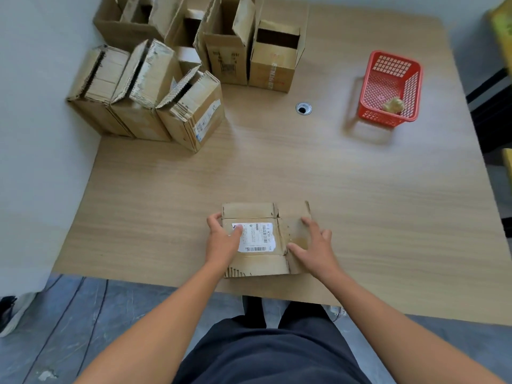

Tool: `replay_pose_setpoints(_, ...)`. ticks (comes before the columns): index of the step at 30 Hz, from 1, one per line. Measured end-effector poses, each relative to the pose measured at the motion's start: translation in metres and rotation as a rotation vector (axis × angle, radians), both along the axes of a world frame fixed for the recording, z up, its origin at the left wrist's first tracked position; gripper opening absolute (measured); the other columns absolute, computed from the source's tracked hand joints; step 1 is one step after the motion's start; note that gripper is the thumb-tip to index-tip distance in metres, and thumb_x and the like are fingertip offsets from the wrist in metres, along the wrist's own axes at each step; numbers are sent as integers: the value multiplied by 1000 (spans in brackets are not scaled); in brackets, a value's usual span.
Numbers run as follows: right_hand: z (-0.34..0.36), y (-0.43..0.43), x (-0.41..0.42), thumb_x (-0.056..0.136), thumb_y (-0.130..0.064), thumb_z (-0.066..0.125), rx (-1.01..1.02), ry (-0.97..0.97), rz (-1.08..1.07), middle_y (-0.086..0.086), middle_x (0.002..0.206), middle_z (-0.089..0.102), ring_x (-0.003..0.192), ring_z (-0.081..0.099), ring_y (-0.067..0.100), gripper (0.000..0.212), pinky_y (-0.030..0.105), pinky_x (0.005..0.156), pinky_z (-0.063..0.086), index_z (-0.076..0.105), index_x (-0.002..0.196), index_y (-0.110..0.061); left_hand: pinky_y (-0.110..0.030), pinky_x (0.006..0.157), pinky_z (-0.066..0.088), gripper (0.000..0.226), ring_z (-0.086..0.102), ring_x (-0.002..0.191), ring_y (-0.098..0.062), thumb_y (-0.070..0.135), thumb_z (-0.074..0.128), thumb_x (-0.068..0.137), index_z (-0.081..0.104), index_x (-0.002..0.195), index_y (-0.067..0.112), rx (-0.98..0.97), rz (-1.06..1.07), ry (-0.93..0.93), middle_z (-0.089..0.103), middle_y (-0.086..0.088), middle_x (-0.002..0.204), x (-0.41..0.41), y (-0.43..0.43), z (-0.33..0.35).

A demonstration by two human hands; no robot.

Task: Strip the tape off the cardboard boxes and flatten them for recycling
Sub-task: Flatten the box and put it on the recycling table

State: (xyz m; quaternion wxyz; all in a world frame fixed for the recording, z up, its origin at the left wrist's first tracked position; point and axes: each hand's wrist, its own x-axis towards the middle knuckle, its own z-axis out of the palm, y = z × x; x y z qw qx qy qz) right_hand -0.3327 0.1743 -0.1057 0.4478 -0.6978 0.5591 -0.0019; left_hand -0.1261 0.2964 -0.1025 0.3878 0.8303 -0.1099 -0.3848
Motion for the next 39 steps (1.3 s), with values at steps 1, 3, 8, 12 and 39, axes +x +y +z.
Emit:
replay_pose_setpoints(1,8,-6,-4,86,-36,79,-3,-32,-16,-1,122,33,97,56,14,78,30,91,44,35,150,-44,-40,83,57,54,66,101,-14,28,65,94,27,128,46,-72,-15,70,59,4,134,2,-5,4)
replay_pose_setpoints(3,23,-19,-14,87,-31,78,-31,-75,-21,-6,129,43,115,52,17,74,31,99,42,38,149,-40,-46,94,57,64,67,106,-15,18,67,92,29,134,48,-174,-54,171,61,5,129,3,-16,12)
replay_pose_setpoints(8,59,-38,-48,91,-23,76,-89,-299,-192,-23,141,50,134,45,2,60,26,110,36,47,142,-38,-26,81,58,70,70,100,-5,14,63,97,25,137,57,-381,-182,252,64,7,124,-10,-57,38)
replay_pose_setpoints(12,86,-42,-86,92,-23,75,-176,-350,-321,-33,139,49,134,44,-6,58,26,111,38,47,140,-43,-33,101,53,51,56,126,-9,13,58,100,44,133,50,-476,-369,198,53,6,144,-38,-92,66)
replay_pose_setpoints(39,176,80,-506,94,-22,74,-516,-368,-857,-27,142,49,126,46,-16,61,9,102,39,46,146,-40,-19,66,58,51,67,92,5,38,71,93,46,132,58,-676,-1083,-4,52,40,118,-462,-127,154)
